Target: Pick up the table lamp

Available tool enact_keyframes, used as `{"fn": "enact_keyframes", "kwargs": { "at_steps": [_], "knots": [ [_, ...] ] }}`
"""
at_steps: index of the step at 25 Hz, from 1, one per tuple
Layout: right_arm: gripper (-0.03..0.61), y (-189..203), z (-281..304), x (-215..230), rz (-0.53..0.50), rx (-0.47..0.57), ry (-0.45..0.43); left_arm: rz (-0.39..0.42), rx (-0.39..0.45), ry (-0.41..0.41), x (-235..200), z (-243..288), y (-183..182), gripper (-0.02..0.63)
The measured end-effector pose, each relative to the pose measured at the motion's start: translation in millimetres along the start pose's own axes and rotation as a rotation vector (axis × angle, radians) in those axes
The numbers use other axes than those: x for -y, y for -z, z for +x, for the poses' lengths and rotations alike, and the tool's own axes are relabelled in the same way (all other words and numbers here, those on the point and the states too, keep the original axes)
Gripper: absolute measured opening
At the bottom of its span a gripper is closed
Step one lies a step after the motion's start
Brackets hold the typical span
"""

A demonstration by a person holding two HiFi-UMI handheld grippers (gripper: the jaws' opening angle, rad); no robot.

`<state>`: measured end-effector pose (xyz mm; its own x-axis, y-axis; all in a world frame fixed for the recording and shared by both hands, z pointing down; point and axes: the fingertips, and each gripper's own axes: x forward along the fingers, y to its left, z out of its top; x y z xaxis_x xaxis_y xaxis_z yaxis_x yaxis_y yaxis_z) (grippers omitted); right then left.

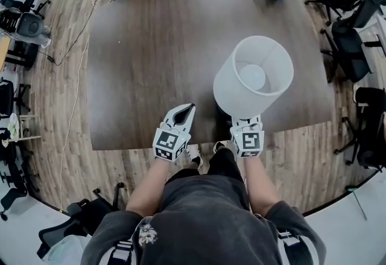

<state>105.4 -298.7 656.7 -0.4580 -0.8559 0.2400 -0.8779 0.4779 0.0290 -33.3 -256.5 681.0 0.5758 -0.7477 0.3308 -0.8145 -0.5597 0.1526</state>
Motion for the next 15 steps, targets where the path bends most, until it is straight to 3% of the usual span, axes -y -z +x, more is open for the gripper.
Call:
{"fn": "enact_keyframes", "kwargs": {
  "at_steps": [8, 15],
  "knots": [
    [0.094, -9.0, -3.8, -7.3, 0.004, 0.014, -0.019, 0.006, 0.025, 0.009, 2.9, -0.3, -11.7, 0.008],
    [0.094, -43.6, -4.2, -9.5, -0.011, 0.07, -0.025, 0.006, 0.055, 0.002, -1.5, -2.5, -24.8, 0.008]
  ]
}}
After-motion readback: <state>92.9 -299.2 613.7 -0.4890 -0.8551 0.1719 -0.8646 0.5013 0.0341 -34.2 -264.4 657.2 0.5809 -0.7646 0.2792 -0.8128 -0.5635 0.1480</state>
